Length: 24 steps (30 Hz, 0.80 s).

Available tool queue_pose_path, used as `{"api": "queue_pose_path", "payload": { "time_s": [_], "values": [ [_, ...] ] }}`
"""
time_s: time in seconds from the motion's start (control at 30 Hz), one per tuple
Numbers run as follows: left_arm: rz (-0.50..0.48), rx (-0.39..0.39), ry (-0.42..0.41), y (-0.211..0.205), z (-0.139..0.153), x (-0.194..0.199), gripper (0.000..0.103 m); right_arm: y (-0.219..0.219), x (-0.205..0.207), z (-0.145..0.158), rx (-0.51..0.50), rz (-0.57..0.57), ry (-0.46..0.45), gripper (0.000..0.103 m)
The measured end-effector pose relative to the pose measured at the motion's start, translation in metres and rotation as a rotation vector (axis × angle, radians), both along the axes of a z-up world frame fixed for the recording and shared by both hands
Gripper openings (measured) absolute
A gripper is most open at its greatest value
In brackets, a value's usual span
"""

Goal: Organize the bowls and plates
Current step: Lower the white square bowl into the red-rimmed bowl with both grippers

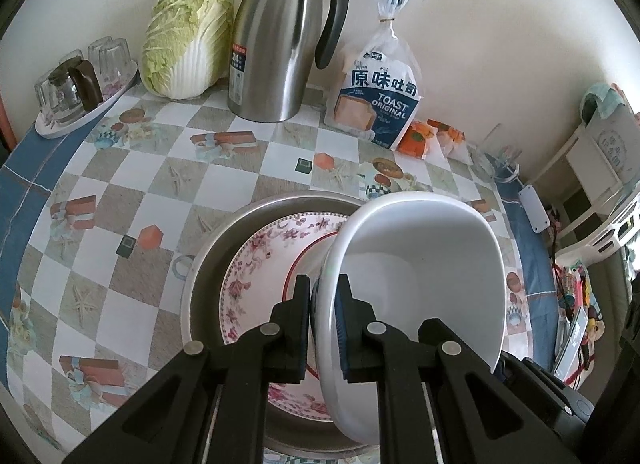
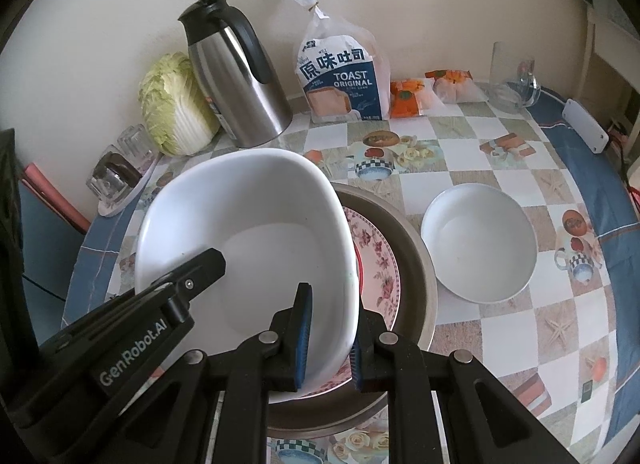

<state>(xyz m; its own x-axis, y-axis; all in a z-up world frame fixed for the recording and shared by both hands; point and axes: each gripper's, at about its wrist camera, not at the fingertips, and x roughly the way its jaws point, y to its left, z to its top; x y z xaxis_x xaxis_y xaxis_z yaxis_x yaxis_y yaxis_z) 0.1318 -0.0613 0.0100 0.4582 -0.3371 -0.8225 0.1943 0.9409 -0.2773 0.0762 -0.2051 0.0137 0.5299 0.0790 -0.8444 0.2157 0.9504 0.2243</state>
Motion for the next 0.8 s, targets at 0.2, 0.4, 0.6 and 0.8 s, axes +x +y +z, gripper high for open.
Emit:
{"api": "queue_pose_path", "payload": {
  "time_s": [0.2,0.4,0.6,0.8],
  "values": [
    [-0.004,-0.002,0.013,-0.001,-0.003,0.002,0.012,-0.001,0.001,-0.003,-0.003,-0.003,0.007,0.018],
    [-0.005,-0.006,0.022,-0.001,-0.005,0.003,0.012,-0.001,0.002,-0.003,-0.008,-0.004,0.007,0.018],
    [-0.001,-0.013,0.036,0.0,-0.008,0.005,0.012,-0.002,0.003,-0.003,-0.009,-0.003,0.005,0.018],
    [0.014,-0.019,0.056,0.005,-0.011,0.008,0.012,-0.004,0.004,-0.003,-0.012,-0.004,0.007,0.018]
  ]
}}
